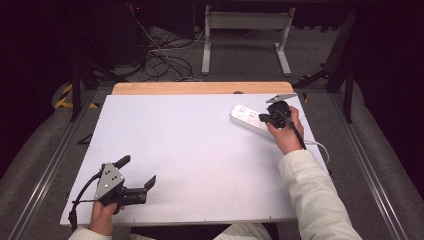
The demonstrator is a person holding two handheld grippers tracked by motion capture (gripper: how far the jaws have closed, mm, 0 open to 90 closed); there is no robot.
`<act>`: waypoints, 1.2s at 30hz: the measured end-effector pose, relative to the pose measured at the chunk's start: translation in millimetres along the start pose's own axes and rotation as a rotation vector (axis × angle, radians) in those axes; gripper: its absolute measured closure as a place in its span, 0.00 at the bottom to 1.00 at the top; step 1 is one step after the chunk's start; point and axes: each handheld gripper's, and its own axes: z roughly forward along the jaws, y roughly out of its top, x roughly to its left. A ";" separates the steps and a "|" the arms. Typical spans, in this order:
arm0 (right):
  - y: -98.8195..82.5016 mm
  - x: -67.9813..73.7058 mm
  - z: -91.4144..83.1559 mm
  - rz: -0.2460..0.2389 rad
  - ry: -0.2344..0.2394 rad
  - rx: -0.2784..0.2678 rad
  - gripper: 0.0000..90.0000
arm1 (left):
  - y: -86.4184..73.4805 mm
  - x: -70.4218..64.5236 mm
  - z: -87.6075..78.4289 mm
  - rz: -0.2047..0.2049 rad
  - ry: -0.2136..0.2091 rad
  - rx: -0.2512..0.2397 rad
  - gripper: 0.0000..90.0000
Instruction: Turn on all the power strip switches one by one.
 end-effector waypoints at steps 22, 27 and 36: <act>-5.2 -3.9 20.5 0.009 -0.018 0.064 1.00 | -0.3 0.8 0.3 -0.001 0.000 0.001 0.00; -6.5 -3.6 22.7 0.008 -0.020 0.076 1.00 | -0.3 0.9 0.1 0.000 -0.001 0.002 0.00; -6.6 -1.4 23.2 0.009 -0.035 0.079 1.00 | -0.3 0.4 -0.1 -0.002 -0.001 -0.001 0.00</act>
